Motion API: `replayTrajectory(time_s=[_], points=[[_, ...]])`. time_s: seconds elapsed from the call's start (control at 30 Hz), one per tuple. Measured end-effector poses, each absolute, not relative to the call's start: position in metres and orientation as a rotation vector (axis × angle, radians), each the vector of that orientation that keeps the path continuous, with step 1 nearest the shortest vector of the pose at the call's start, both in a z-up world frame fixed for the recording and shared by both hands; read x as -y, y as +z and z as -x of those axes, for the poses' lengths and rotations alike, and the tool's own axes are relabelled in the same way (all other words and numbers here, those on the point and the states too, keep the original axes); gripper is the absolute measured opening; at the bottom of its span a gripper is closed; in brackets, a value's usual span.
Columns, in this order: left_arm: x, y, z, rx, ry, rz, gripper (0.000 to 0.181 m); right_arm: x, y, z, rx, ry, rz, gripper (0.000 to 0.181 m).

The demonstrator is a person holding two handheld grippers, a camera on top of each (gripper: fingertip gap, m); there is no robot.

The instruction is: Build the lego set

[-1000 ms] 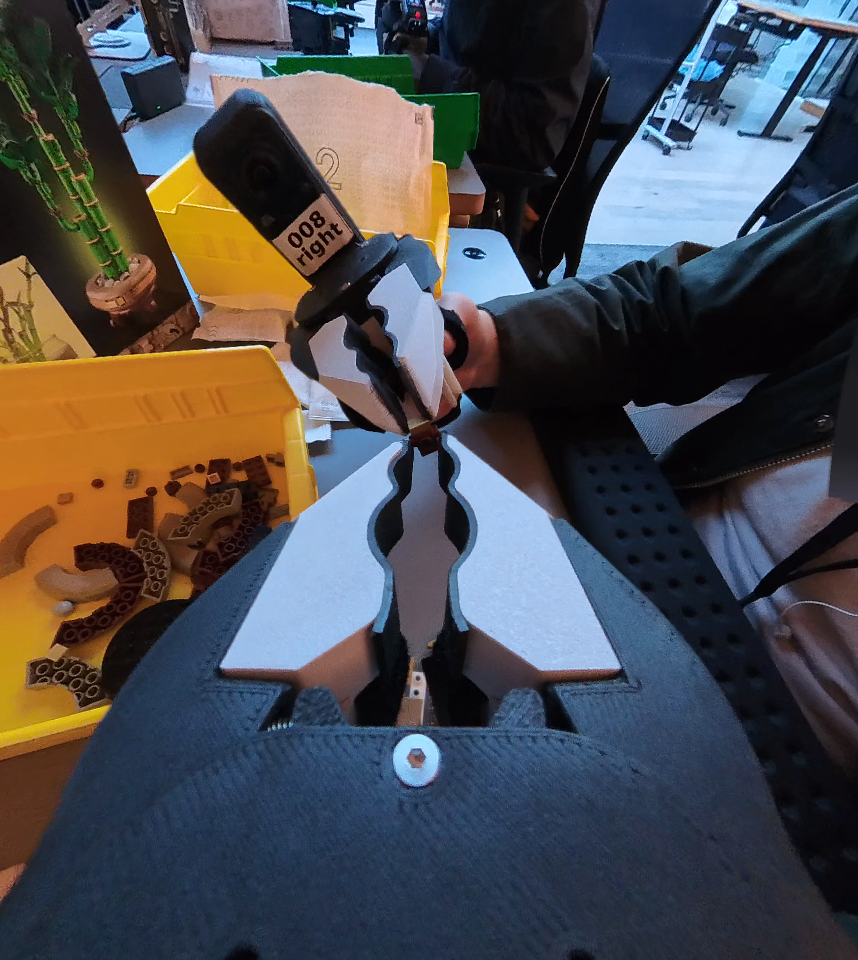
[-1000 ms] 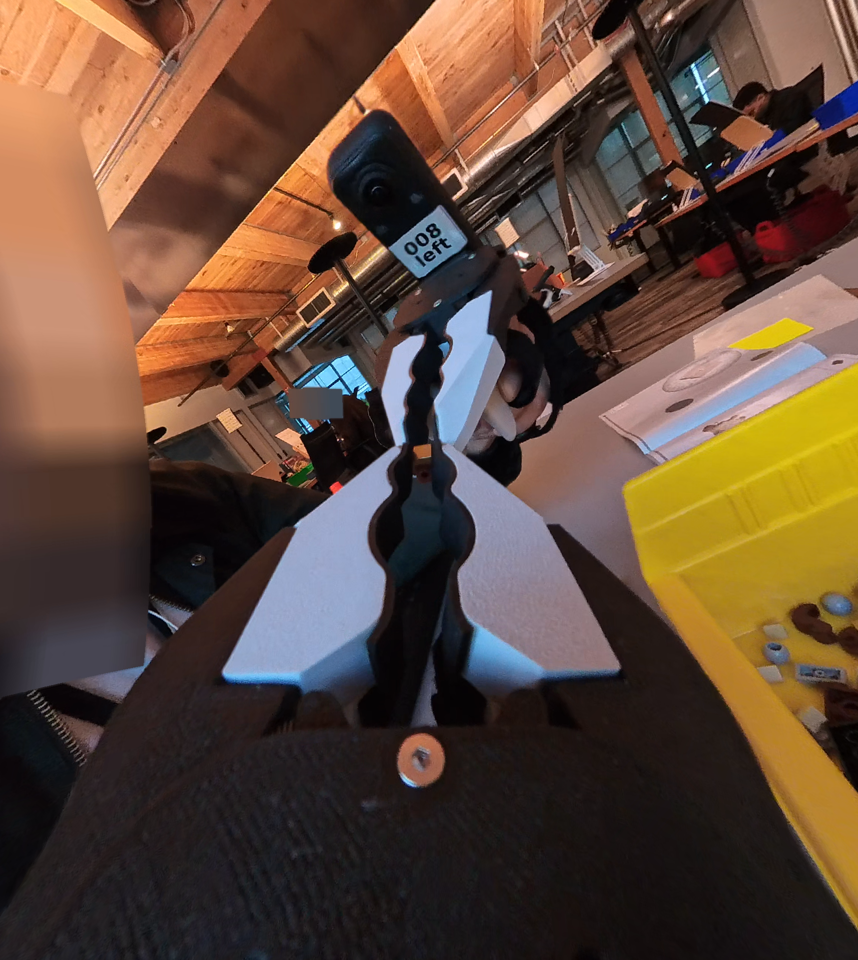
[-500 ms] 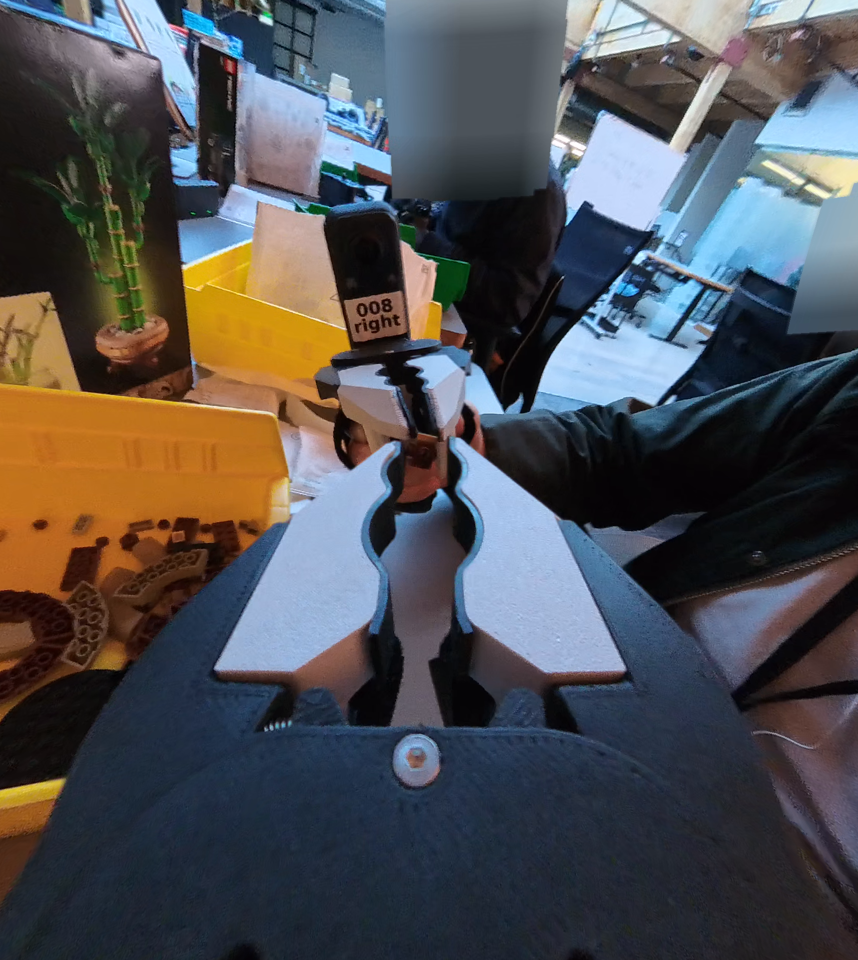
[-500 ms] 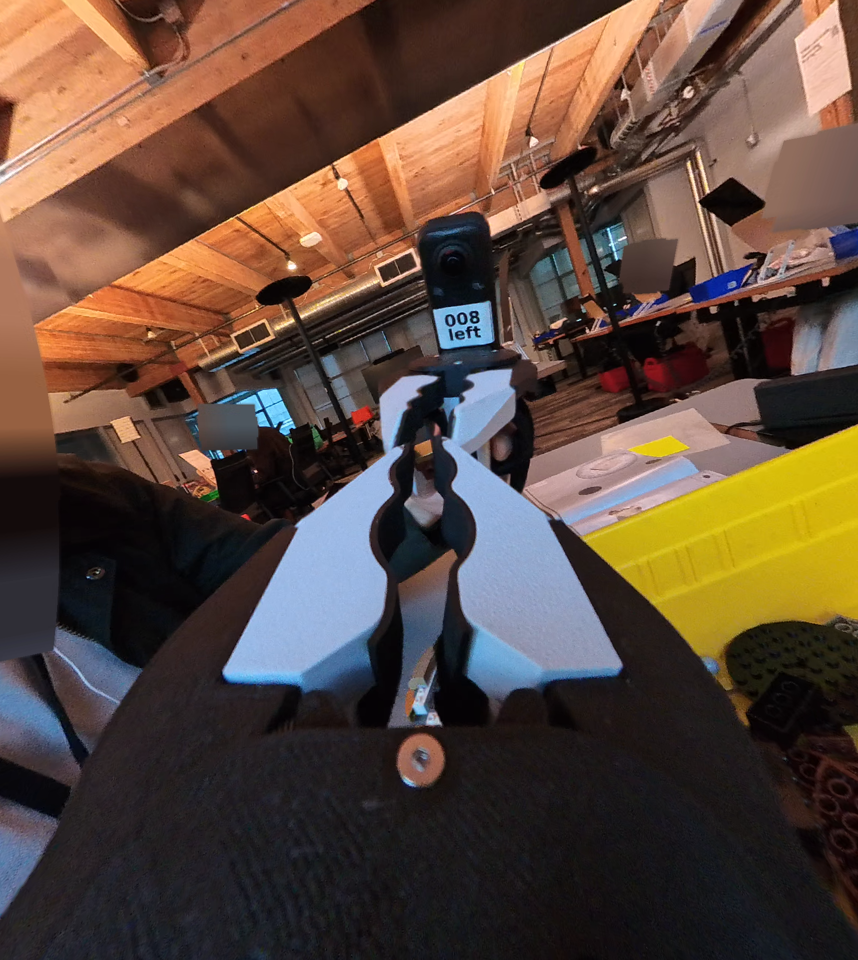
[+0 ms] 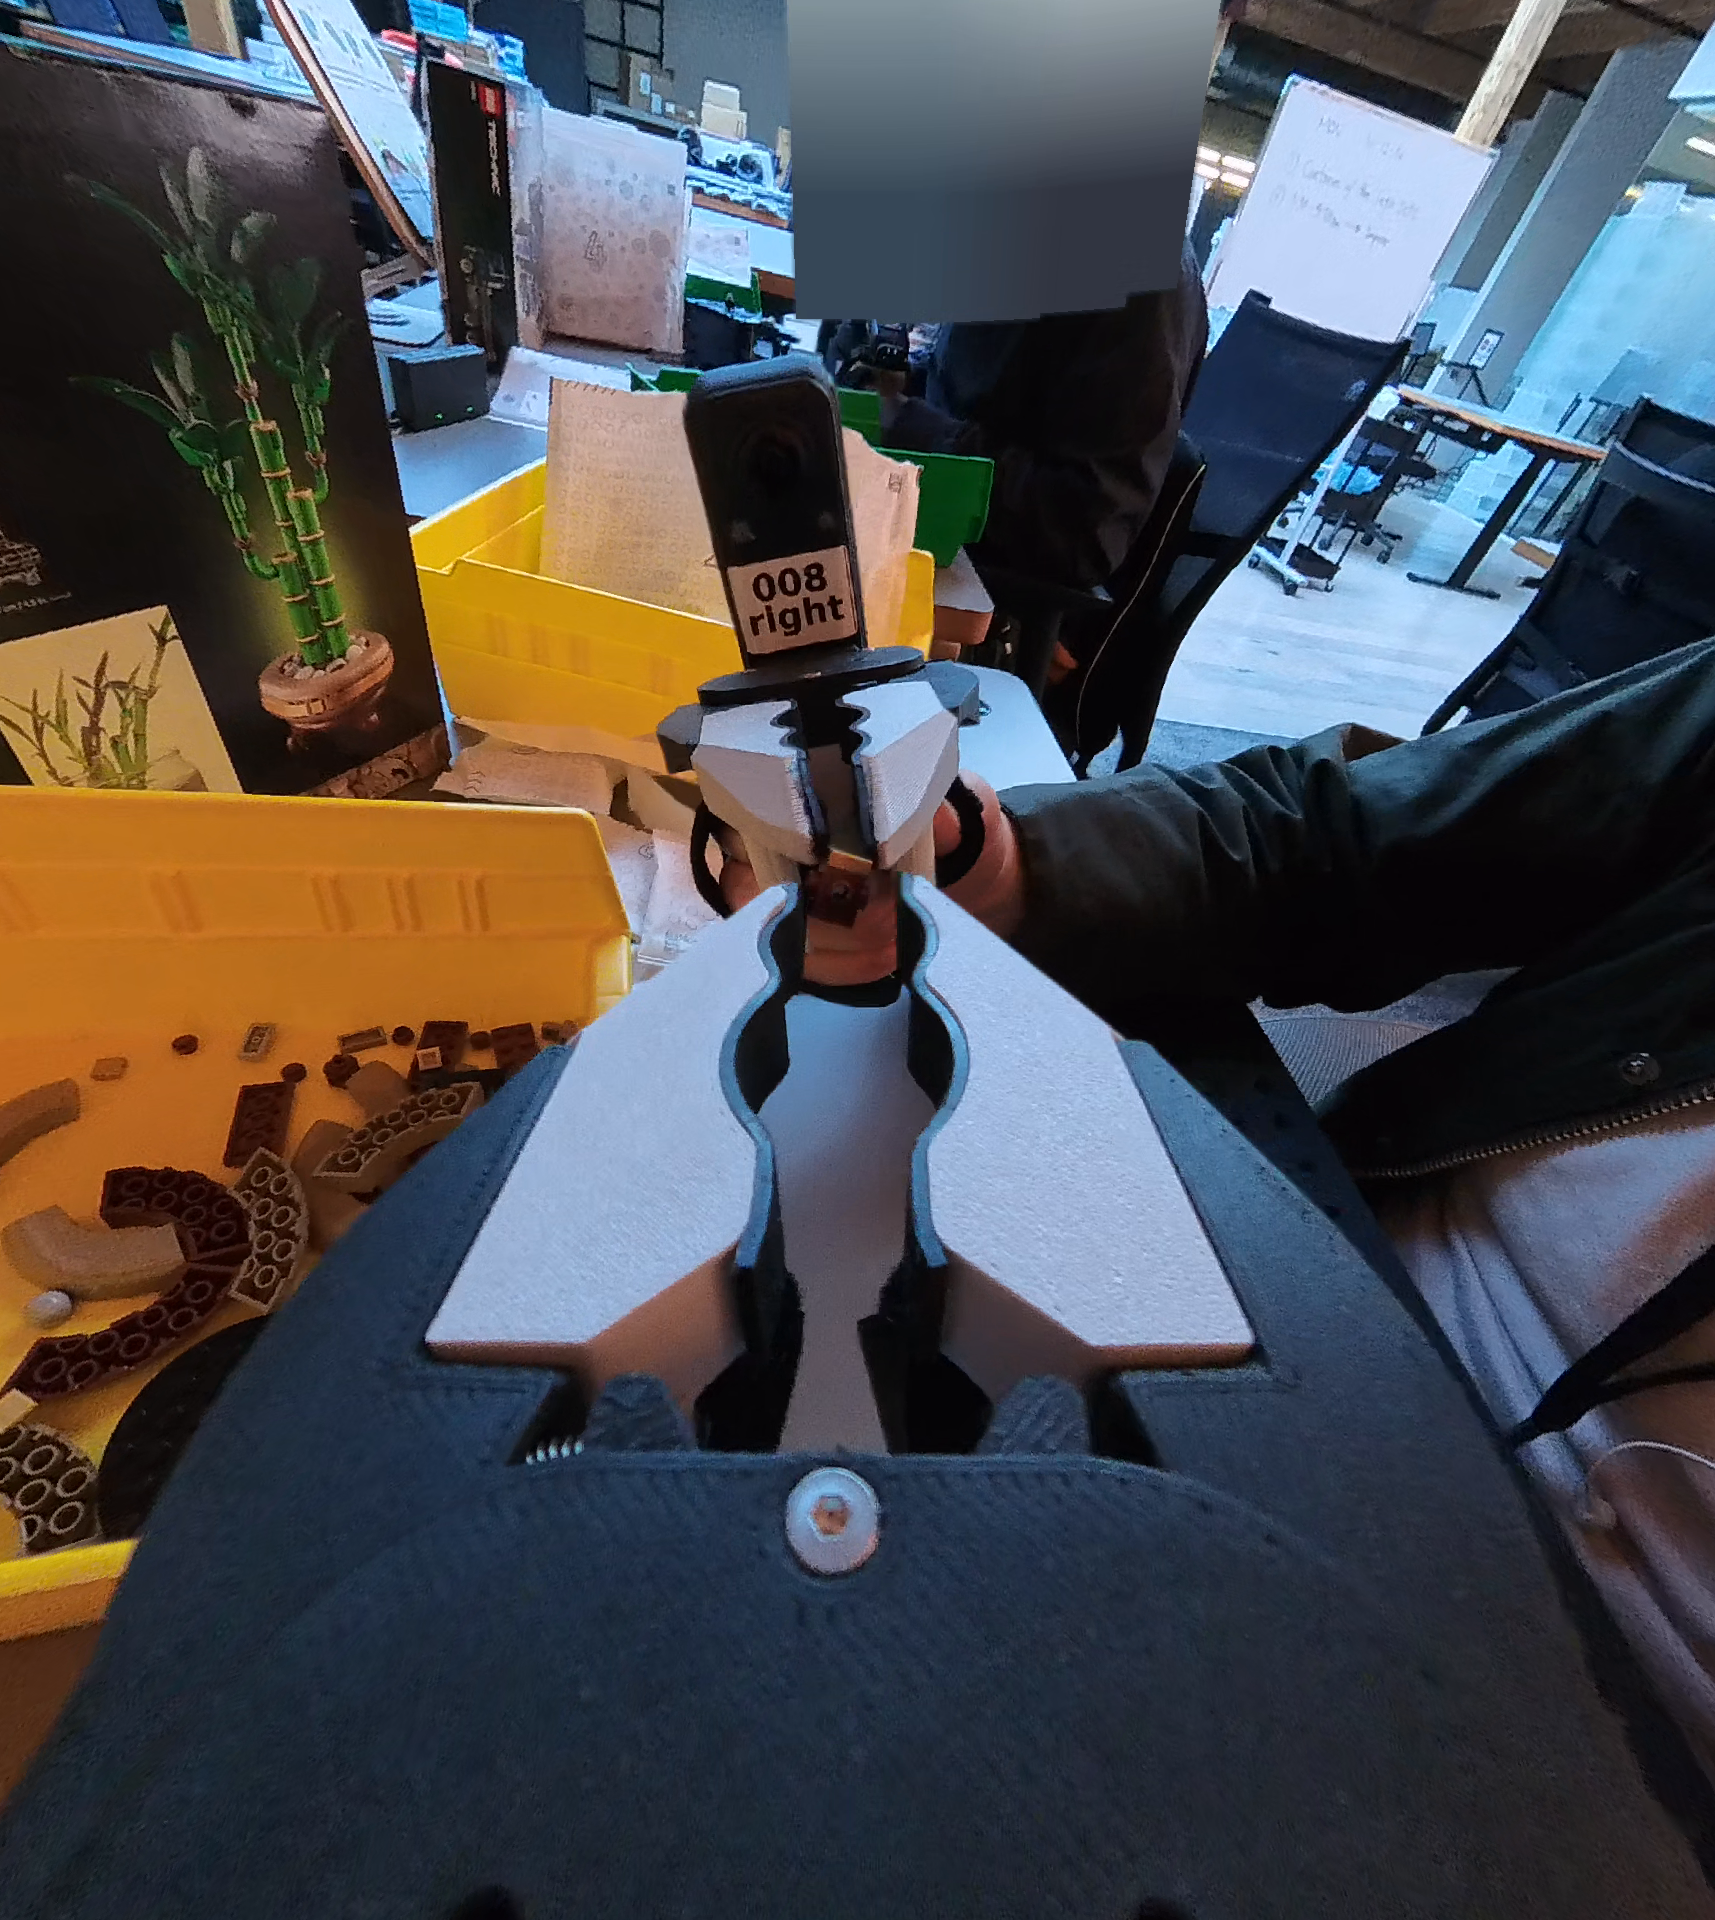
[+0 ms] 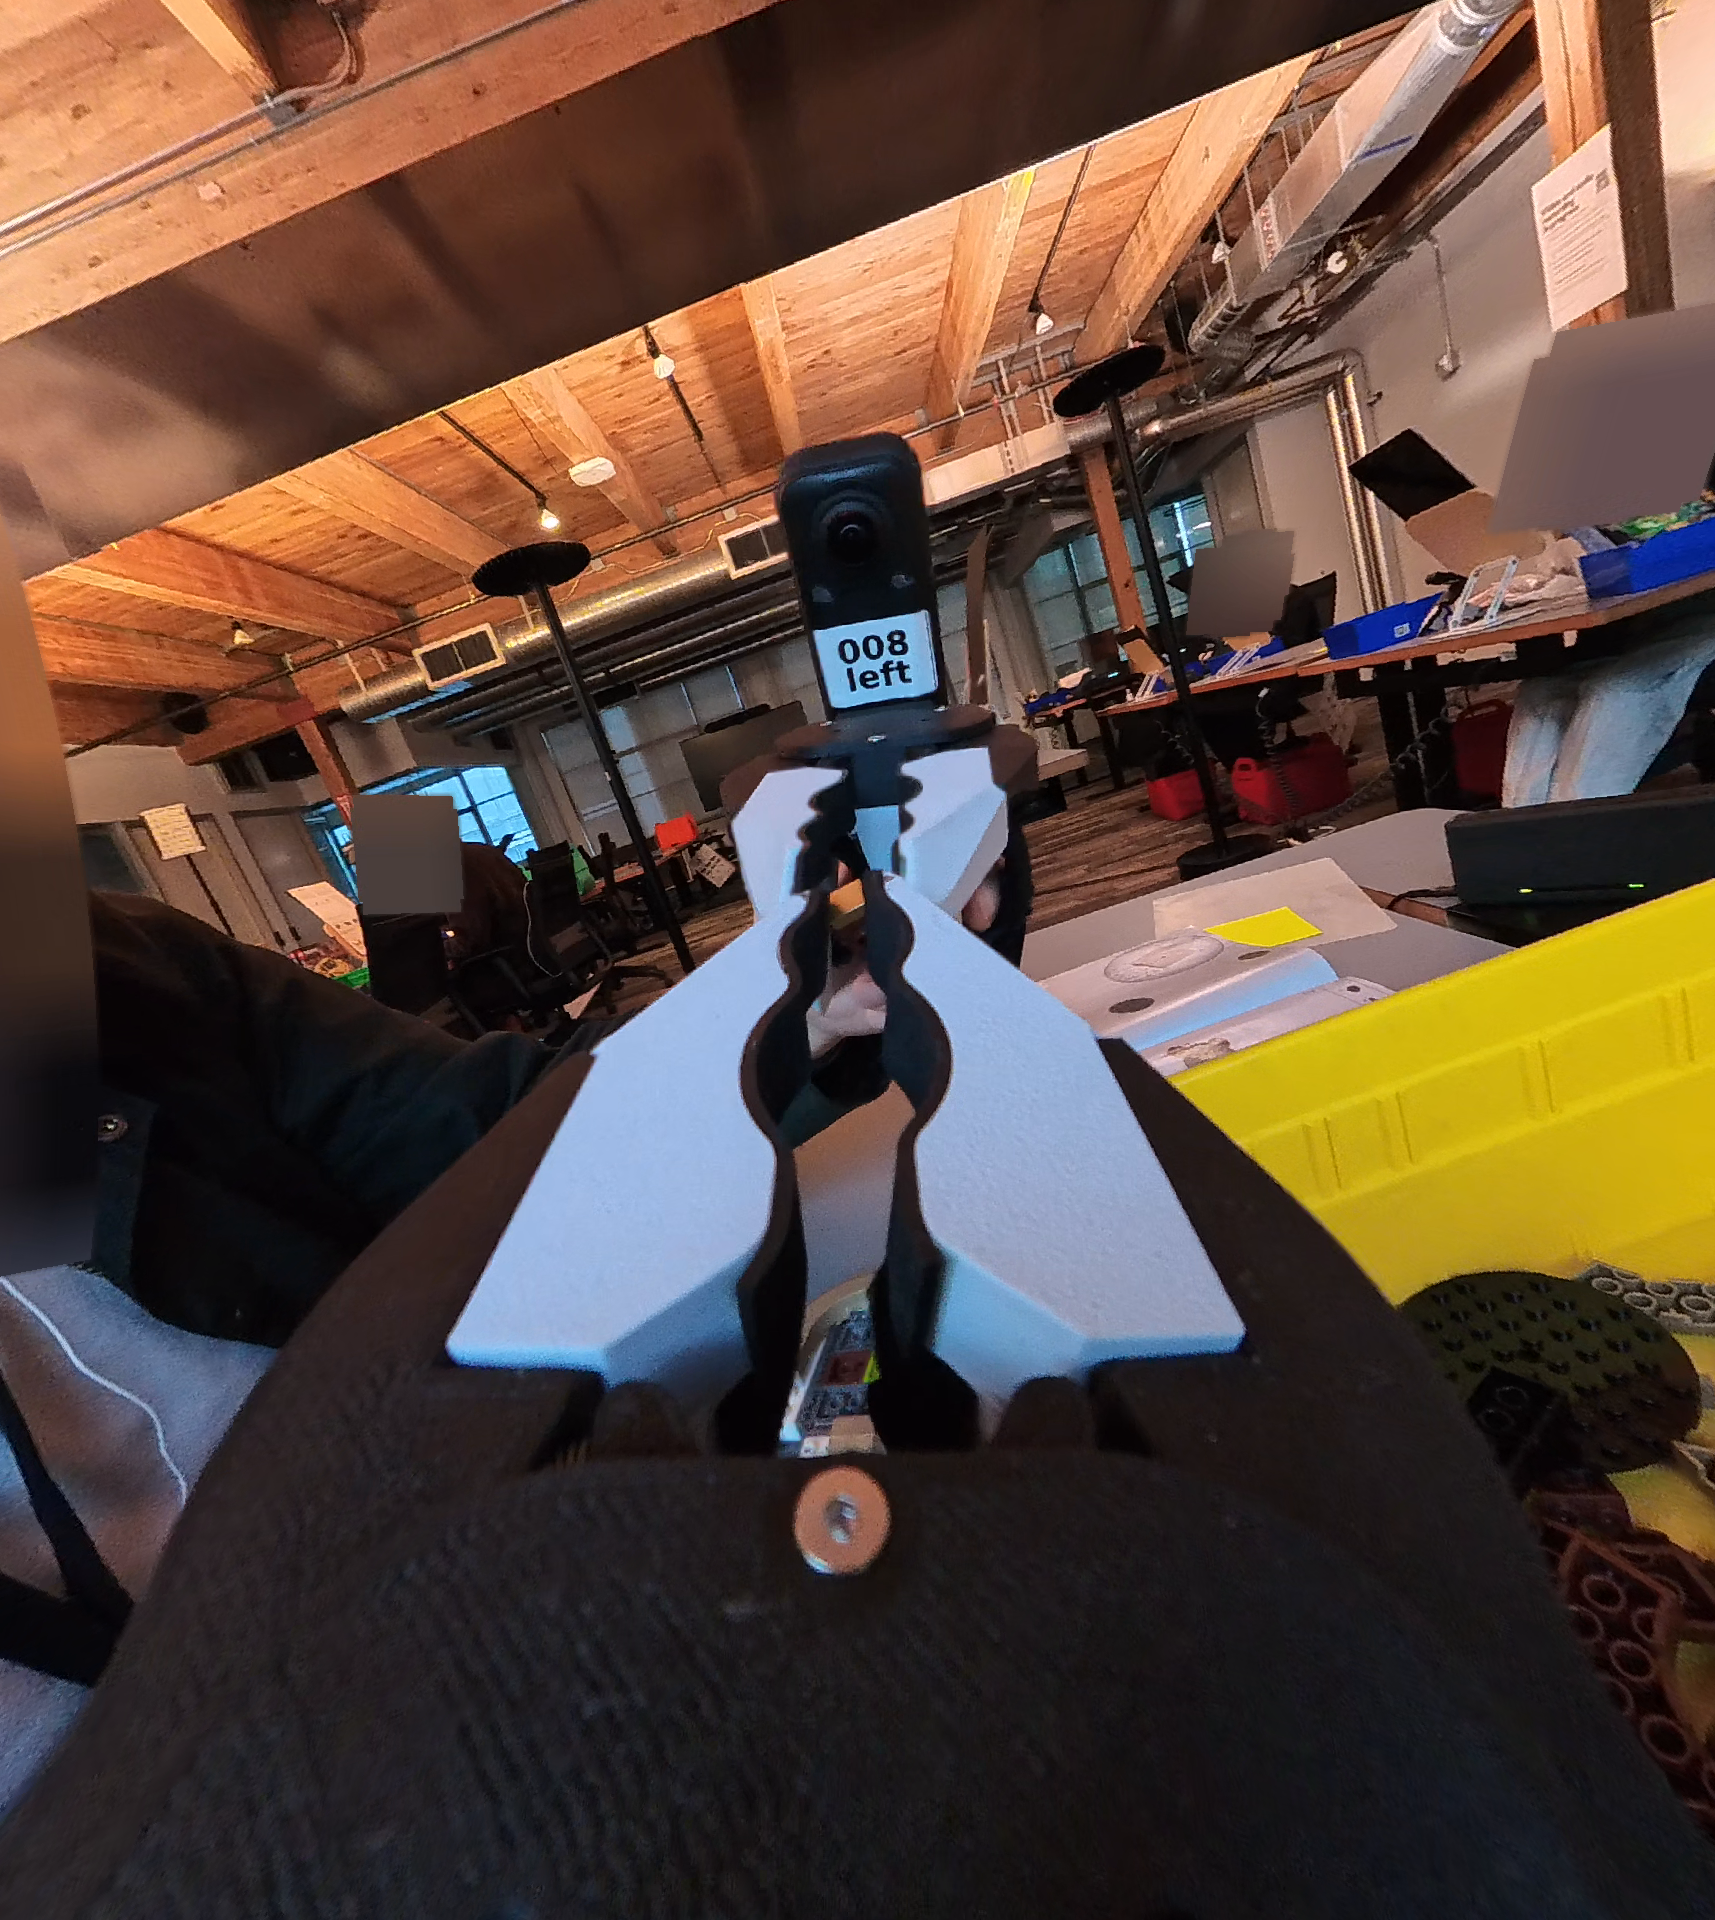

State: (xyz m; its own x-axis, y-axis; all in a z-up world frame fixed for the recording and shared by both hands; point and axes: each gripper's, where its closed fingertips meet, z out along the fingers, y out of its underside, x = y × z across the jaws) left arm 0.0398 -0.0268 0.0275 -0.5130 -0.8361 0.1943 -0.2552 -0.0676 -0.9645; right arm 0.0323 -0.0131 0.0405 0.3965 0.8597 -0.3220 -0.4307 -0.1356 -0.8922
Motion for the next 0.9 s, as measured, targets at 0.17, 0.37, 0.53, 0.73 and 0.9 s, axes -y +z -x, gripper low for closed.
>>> replayTrajectory(time_s=[0.17, 0.37, 0.53, 0.73, 0.9], points=[[0.027, 0.023, -0.040, -1.770, -1.545, 1.159, 0.010, 0.014, 0.039, -0.031, 0.462, 1.181, 1.268, 0.004], [0.031, 0.014, -0.039, -1.846, -1.477, 1.177, 0.010, 0.017, 0.033, -0.029, 0.533, 1.105, 1.305, 0.011], [0.032, 0.016, -0.038, -1.840, -1.516, 1.189, 0.010, 0.019, 0.031, -0.027, 0.574, 1.077, 1.321, 0.016], [0.035, 0.015, -0.038, -1.857, -1.518, 1.195, 0.010, 0.021, 0.030, -0.027, 0.615, 1.009, 1.309, 0.011], [0.037, 0.014, -0.038, -1.866, -1.531, 1.206, 0.010, 0.022, 0.030, -0.025, 0.621, 1.003, 1.313, 0.006]])
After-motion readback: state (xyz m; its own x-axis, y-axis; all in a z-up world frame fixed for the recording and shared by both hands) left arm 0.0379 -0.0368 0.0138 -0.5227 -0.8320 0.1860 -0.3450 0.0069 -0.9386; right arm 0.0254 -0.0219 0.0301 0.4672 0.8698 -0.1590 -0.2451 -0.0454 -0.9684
